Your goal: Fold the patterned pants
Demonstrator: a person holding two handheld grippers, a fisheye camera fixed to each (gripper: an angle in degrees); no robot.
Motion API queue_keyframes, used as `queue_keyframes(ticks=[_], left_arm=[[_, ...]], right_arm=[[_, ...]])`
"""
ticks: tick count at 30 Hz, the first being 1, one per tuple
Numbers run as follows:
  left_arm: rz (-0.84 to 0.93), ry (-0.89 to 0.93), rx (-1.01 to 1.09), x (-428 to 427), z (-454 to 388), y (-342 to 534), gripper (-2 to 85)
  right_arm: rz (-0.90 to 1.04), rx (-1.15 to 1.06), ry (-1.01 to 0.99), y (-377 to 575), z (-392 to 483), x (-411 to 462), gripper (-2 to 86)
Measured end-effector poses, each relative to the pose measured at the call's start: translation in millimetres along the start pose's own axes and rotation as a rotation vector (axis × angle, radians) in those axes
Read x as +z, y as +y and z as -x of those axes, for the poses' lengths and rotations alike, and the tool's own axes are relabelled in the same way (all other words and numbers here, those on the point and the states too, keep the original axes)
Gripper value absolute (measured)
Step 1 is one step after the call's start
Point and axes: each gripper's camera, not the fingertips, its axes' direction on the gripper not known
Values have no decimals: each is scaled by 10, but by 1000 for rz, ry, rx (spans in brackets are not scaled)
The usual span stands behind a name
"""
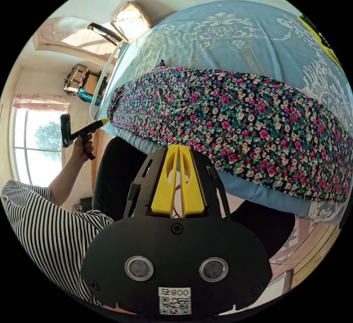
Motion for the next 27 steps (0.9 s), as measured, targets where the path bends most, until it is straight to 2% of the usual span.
queue_keyframes(ticks=[5, 8, 11, 20, 27], left_arm=[[159, 273, 274, 913, -1157, -594, 66], [257, 335, 416, 1440, -1879, -928, 76], [338, 331, 541, 1953, -2600, -1246, 81], [496, 203, 798, 3360, -4437, -1992, 89], [535, 124, 885, 4150, -5303, -2302, 92]], right_arm=[[-345, 339, -68, 833, -1009, -787, 28], [-536, 503, -87, 1333, -1485, -1134, 47], [-634, 607, -30, 1664, -1805, -1355, 64], [-671, 771, 187, 2012, -2376, -1607, 96], [-644, 763, 223, 2068, -2541, -1545, 85]])
